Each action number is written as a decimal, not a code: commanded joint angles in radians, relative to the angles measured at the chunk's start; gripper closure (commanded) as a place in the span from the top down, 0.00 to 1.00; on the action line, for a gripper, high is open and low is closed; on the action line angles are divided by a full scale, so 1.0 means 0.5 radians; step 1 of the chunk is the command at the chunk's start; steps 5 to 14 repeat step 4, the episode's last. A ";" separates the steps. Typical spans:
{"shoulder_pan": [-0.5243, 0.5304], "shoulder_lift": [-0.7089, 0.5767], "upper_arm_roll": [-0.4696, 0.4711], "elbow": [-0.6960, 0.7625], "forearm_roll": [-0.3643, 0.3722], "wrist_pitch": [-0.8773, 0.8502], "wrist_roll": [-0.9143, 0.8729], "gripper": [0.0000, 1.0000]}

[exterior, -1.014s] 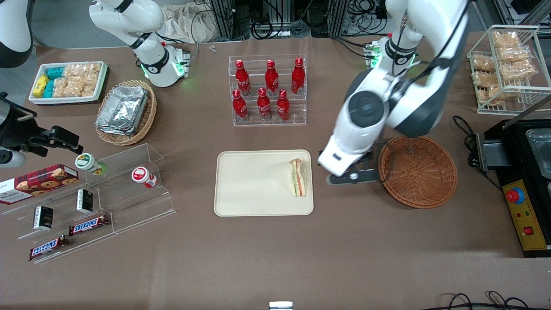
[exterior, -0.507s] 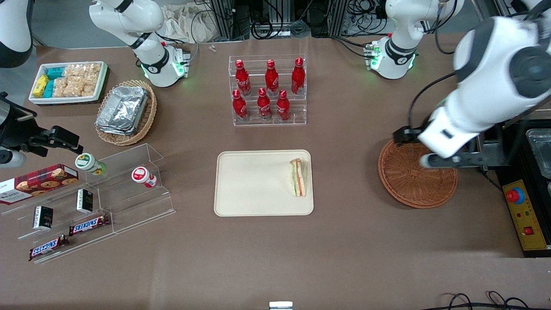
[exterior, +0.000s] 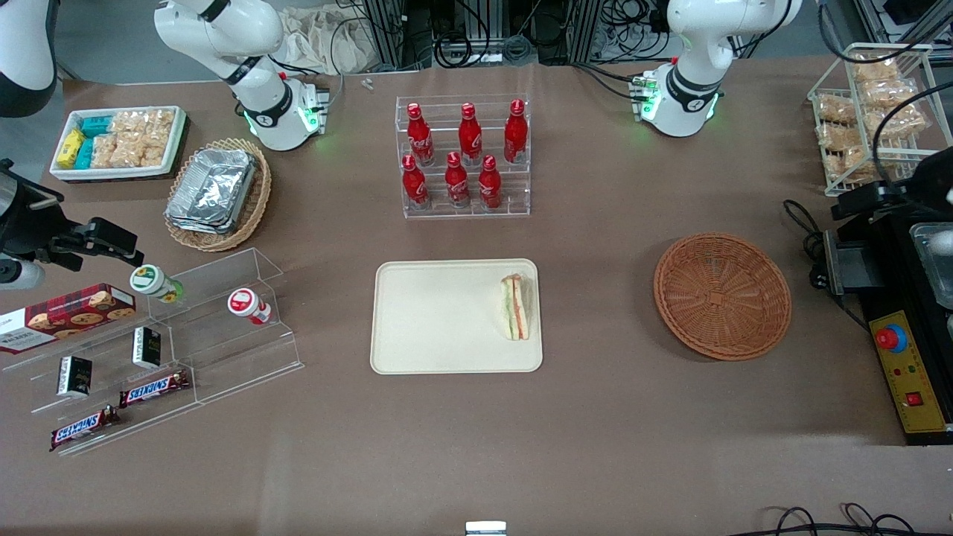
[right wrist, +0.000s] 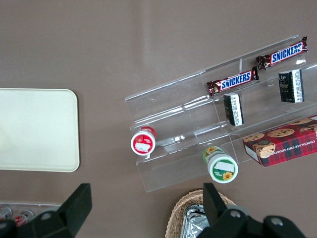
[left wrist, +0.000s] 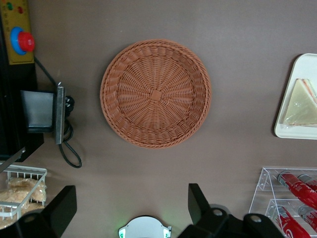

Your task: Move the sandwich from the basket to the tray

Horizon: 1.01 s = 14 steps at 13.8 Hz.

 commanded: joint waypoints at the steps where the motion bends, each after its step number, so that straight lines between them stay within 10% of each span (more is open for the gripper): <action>1: -0.060 -0.099 -0.030 -0.063 -0.003 -0.009 -0.080 1.00; 14: -0.063 -0.096 -0.272 -0.011 0.122 -0.012 -0.230 1.00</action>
